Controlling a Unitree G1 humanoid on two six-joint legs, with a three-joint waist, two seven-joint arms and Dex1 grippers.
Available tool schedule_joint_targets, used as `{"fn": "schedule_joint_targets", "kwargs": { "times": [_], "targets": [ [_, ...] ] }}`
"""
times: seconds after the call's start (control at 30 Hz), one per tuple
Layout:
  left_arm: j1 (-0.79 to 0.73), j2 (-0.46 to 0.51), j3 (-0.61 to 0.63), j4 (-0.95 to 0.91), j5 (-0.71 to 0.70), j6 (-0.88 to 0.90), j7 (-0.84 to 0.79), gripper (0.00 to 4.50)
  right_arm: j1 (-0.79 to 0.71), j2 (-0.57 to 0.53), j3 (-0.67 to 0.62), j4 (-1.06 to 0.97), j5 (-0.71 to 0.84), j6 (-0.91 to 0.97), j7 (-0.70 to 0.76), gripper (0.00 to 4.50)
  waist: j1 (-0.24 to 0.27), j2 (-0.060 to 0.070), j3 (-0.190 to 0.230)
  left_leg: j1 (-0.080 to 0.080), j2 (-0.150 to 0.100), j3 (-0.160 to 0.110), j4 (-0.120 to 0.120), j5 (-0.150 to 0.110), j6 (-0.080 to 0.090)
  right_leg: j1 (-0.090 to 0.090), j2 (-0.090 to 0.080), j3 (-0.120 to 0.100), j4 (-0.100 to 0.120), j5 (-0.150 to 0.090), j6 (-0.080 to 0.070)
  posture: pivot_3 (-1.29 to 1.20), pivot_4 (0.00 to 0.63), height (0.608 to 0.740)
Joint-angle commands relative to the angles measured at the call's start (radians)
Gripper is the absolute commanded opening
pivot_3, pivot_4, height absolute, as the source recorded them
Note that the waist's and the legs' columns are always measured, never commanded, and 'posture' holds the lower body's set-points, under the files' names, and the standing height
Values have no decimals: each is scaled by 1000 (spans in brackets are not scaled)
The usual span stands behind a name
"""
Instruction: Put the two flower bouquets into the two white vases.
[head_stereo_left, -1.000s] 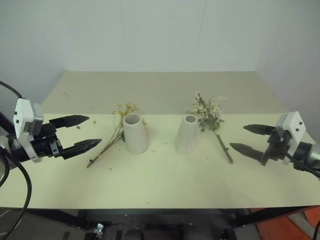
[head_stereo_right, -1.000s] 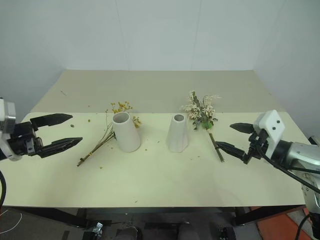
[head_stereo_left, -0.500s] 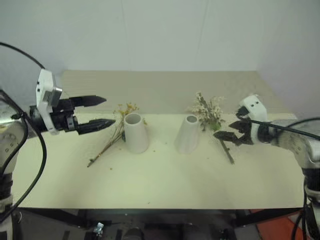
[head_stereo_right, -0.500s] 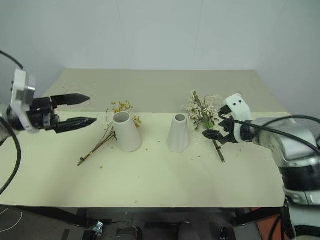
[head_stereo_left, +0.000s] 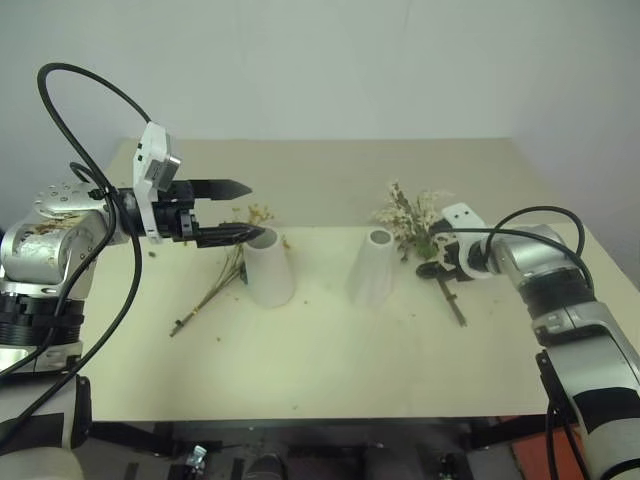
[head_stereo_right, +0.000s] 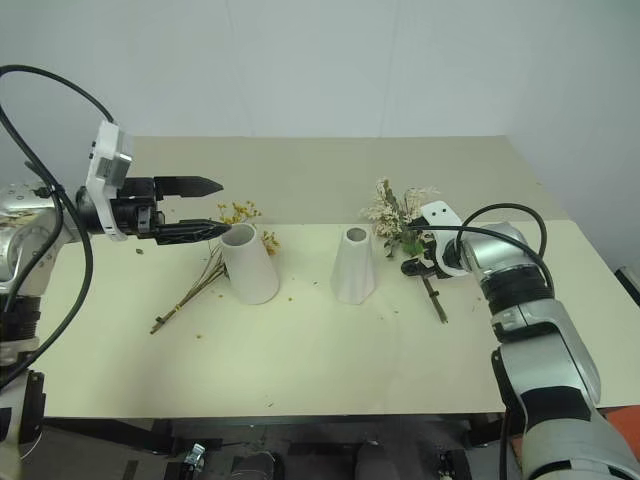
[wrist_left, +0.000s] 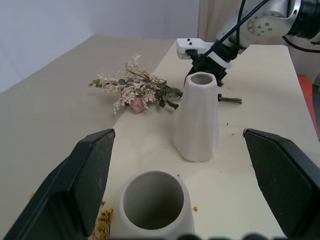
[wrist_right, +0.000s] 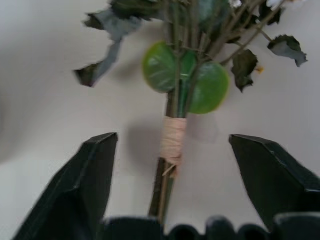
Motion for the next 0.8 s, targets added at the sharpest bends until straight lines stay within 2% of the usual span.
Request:
{"fn": "schedule_joint_targets", "kwargs": {
  "times": [0.03,0.27,0.43,0.57,0.7,0.8],
  "targets": [
    [-31,1,13,-5,9,-13,-20,4500,-48,12,-9,39,-48,-61,23,2833,-6,0,0,0,0,0,0,0,0,0,0,0,0,0,0,0,150,740],
    [-44,0,20,3,16,-11,-57,4500,-53,34,-67,55,-83,-78,-12,289,-11,0,0,1,0,-1,0,0,0,0,0,0,1,0,0,0,150,740],
    [-60,2,16,23,31,-18,-79,4500,-44,43,-166,30,-77,-83,-105,194,-9,0,0,1,0,-1,0,0,0,0,0,0,1,0,0,0,150,740],
    [-70,3,13,36,35,-17,-107,4500,-42,65,-362,-46,4,-132,-219,194,-10,1,1,0,0,-1,0,0,0,0,0,0,1,0,0,0,150,740],
    [-77,4,9,47,42,-18,-131,4500,-5,136,-548,-191,89,-290,-342,194,-12,2,1,1,0,-1,0,0,0,0,0,0,2,0,-1,0,150,740],
    [-77,1,8,51,44,-18,-146,4500,86,209,-607,-359,153,-504,-298,194,-10,2,1,1,0,-1,0,0,0,0,0,0,3,0,-1,0,150,740]
  ]
}}
